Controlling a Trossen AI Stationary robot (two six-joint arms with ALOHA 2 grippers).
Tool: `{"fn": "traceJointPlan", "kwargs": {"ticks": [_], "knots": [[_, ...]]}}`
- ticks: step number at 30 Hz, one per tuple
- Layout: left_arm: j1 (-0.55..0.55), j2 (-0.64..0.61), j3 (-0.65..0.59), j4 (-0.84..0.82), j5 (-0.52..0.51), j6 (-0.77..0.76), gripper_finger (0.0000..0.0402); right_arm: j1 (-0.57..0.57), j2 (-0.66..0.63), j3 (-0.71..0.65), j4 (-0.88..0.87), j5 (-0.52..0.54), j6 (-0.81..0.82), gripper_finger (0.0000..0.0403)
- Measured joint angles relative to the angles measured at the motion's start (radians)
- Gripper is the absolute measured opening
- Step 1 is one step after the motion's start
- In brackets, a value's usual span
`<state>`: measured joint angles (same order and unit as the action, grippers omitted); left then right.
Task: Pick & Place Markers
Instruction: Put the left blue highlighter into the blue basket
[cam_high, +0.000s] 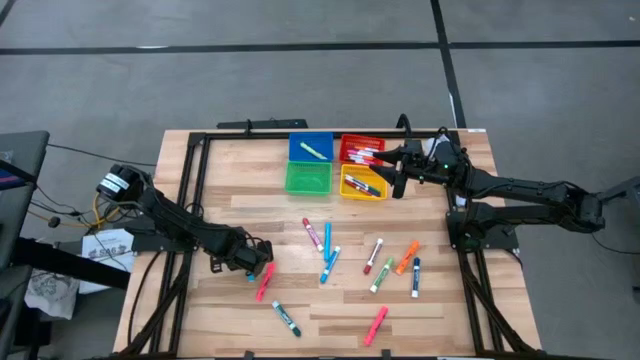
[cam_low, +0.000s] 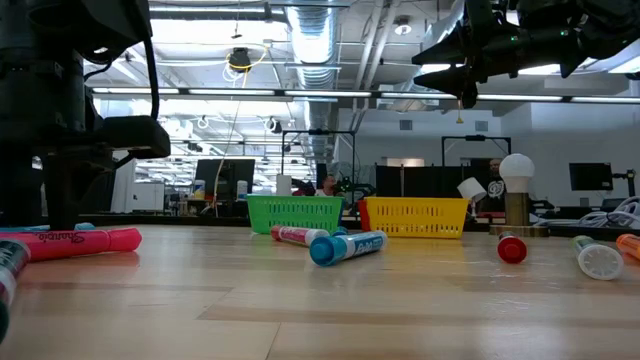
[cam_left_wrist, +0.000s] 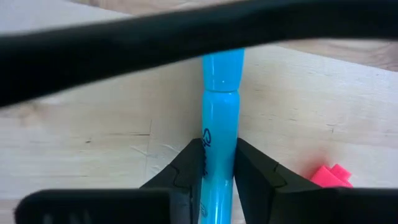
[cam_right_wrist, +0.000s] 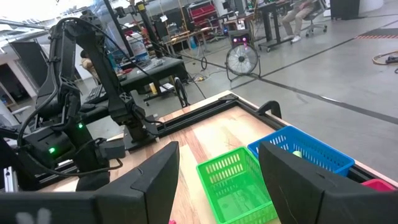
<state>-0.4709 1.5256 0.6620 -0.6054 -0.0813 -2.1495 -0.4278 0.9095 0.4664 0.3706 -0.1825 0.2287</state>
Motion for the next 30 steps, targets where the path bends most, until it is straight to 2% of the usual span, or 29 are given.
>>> {"fn": "traceJointPlan", "kwargs": {"ticks": [10, 15, 19, 24, 27, 30], "knots": [[0.001, -0.161, -0.009, -0.126, -0.09, 0.028, 0.0068, 0.0, 0.0, 0.0, -0.001, 0.0, 0.0, 0.0209], [0.0, -0.28, -0.008, -0.125, -0.179, 0.137, 0.0068, 0.0, 0.0, 0.0, -0.003, 0.0, 0.0, 0.0209], [0.0, -0.385, -0.008, -0.061, -0.294, 0.356, 0.0069, 0.0, 0.0, 0.0, -0.003, 0.0, 0.0, 0.0209], [0.0, -0.486, -0.007, 0.155, -0.407, 0.811, 0.0069, 0.0, 0.0, 0.0, -0.003, 0.0, -0.001, 0.0209], [0.003, -0.523, -0.006, 0.281, -0.456, 1.013, 0.0071, 0.0, 0.0, 0.0, -0.003, 0.0, -0.001, 0.0209], [0.003, -0.543, -0.006, 0.381, -0.472, 1.152, 0.0071, 0.0, 0.0, 0.0, -0.004, 0.0, -0.001, 0.0209]]}}
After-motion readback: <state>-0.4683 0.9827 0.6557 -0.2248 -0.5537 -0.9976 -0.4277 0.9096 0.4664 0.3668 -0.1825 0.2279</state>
